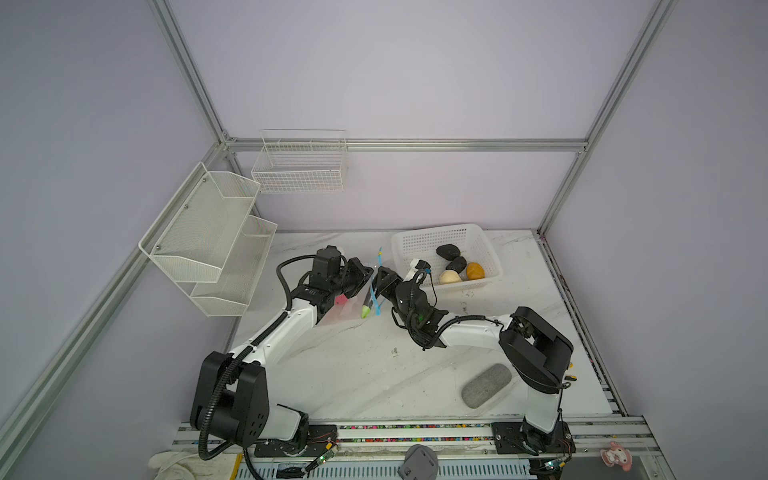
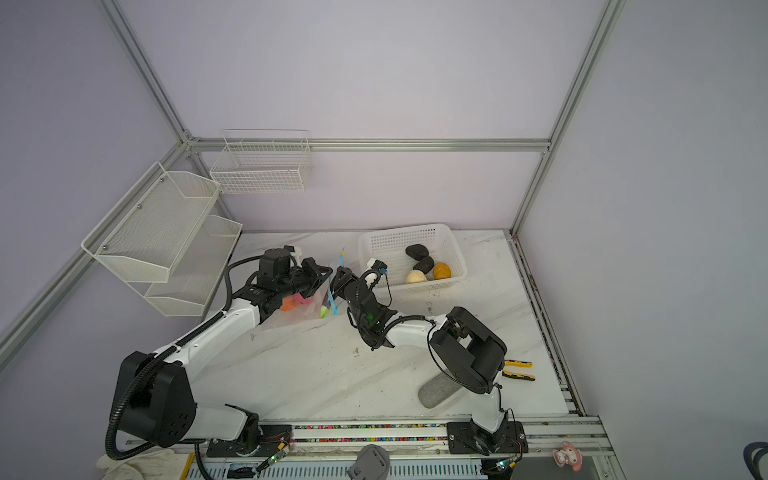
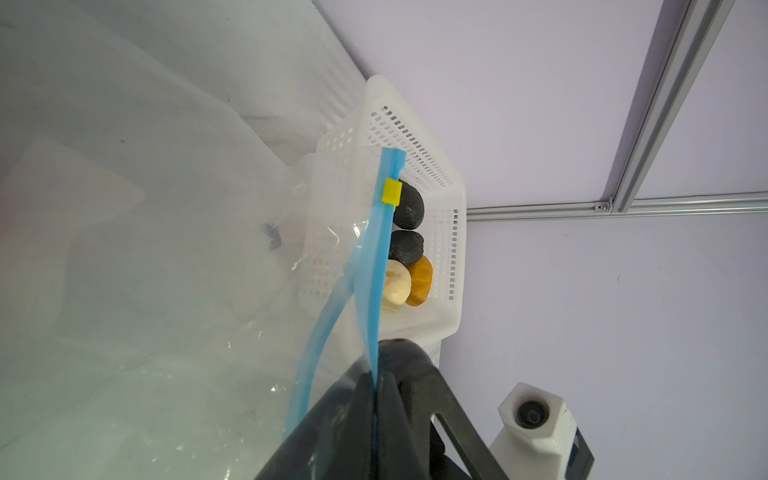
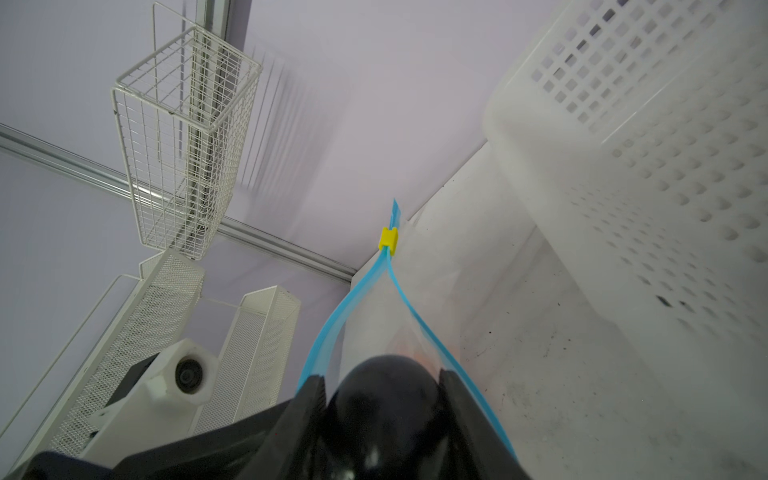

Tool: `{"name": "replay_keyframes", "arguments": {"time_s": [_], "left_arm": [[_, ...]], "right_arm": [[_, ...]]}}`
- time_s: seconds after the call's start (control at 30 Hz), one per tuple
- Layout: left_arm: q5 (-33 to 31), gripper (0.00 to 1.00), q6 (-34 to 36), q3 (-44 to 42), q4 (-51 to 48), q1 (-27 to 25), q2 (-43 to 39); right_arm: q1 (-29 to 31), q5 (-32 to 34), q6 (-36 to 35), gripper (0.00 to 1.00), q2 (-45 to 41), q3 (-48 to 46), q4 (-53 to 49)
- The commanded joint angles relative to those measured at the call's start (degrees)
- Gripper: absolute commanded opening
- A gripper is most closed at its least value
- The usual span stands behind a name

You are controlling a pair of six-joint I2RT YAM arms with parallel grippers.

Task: Place the food in the zip-top bag and seal the zipper
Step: 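Lower the dark eggplant with the right gripper into the open bag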

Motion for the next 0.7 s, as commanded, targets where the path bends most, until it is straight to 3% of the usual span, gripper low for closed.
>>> {"name": "replay_keyframes", "arguments": {"time_s": [0.0, 0.67], "left_arm": [[1.13, 0.00, -0.18, 3.98, 2.20, 0.54, -0.99], [1.35, 0.00, -0.13, 4.08, 2.40, 0.49, -0.98]], "right_arm": [[0.65, -0.34, 0.71, 0.48, 0.12, 1.33, -1.04], [0.78, -0.74, 0.04, 0.51, 0.71, 2.27, -0.99]]}}
